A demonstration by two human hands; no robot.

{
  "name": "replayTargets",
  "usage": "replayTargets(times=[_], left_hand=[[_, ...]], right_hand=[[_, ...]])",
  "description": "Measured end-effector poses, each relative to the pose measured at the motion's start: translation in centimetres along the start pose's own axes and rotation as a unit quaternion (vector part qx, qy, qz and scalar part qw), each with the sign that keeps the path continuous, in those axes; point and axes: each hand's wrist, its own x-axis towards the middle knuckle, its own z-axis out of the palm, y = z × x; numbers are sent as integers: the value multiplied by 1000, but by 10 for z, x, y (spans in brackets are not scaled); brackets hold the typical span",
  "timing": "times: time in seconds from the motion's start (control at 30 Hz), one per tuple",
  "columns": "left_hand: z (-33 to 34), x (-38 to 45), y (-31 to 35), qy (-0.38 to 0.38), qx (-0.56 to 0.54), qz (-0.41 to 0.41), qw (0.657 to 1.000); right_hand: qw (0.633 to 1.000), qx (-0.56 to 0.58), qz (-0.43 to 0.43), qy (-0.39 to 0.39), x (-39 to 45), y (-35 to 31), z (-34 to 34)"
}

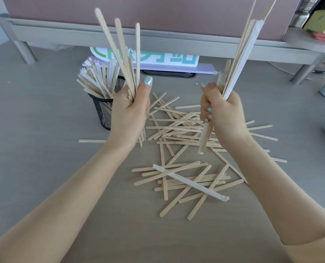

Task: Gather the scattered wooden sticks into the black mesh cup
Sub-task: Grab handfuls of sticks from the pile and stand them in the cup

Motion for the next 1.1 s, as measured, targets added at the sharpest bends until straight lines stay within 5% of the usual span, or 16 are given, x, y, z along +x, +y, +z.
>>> replayTargets(times=[0.27, 0.63, 1.1], left_hand=[[2, -8, -21, 25, -16, -44, 999], [0, -3, -9, 5, -16, -2, 1000], [-3, -4, 4, 38, -26, -19, 999]], right_hand=[[998, -62, 11, -30, -7, 17, 7], [988, -154, 16, -12, -8, 17, 6], [992, -115, -43, -17, -10, 5, 6]])
